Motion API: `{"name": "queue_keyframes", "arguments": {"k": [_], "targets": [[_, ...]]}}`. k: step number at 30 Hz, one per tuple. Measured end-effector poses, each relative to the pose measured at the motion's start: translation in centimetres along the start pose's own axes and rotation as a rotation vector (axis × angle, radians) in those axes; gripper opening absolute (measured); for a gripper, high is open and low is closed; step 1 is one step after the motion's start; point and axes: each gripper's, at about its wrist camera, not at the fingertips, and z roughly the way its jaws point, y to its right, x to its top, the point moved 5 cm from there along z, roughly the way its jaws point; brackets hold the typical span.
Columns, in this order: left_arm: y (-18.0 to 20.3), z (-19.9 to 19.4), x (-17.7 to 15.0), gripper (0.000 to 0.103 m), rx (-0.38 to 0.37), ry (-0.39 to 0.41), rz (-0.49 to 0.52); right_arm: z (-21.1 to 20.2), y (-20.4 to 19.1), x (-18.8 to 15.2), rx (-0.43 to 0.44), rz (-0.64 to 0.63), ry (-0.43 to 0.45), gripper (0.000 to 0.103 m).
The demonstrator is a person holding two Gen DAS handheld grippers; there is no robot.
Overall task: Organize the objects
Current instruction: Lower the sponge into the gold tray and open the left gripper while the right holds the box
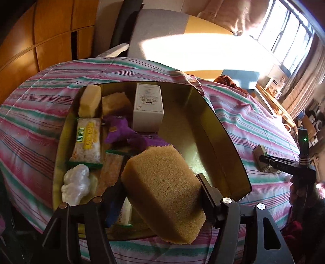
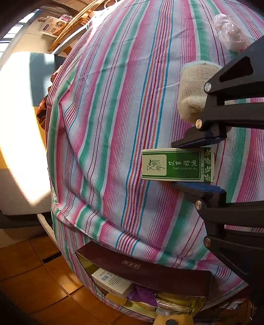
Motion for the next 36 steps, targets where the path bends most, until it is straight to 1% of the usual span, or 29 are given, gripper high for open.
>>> {"name": "queue_keyframes", "arguments": {"k": [4, 6, 7, 10, 11, 12, 17, 21, 26, 29, 32, 36], "targets": [[0.1, 2.5, 0.0, 0.070, 0.022, -0.065, 0.028, 0.0, 0.1, 0.0, 0.002, -0.001, -0.001, 0.030], [-0.3, 3.2, -0.3, 0.073, 0.064, -0.075, 0.029, 0.0, 0.0, 0.0, 0.001, -0.002, -0.001, 0.030], [-0.5, 3.5, -0.4, 0.074, 0.066, -0.086, 0.024, 0.0, 0.0, 0.1, 0.002, -0.002, -0.001, 0.030], [-0.8, 3.2, -0.7, 0.078, 0.064, -0.078, 0.007, 0.1, 0.0, 0.0, 0.001, -0.003, -0.001, 0.030], [-0.9, 3.0, -0.7, 0.078, 0.063, -0.072, 0.003, 0.1, 0.0, 0.0, 0.001, -0.002, -0.002, 0.030], [-1.0, 2.7, -0.7, 0.082, 0.070, -0.063, -0.001, 0.2, 0.0, 0.0, 0.001, 0.000, -0.004, 0.030], [-1.0, 1.2, -0.7, 0.090, 0.088, -0.016, 0.005, 0.3, -0.1, -0.1, -0.007, -0.002, -0.008, 0.030], [-1.4, -0.3, -0.4, 0.090, 0.100, 0.030, -0.019, 0.2, -0.2, -0.2, -0.025, -0.008, -0.003, 0.030], [-1.7, -2.3, -0.2, 0.090, 0.155, 0.094, -0.018, 0.2, -0.2, -0.2, -0.038, -0.005, 0.002, 0.030], [-2.0, -3.1, -0.3, 0.090, 0.169, 0.107, -0.024, 0.0, 0.0, -0.3, -0.052, 0.006, 0.004, 0.030], [-2.2, -3.6, -0.5, 0.090, 0.168, 0.115, -0.030, -0.6, -0.3, -0.3, -0.059, 0.021, 0.015, 0.030], [-2.1, -4.2, -0.8, 0.090, 0.172, 0.133, -0.015, -2.1, -2.0, 0.0, -0.026, 0.044, 0.051, 0.030]]}}
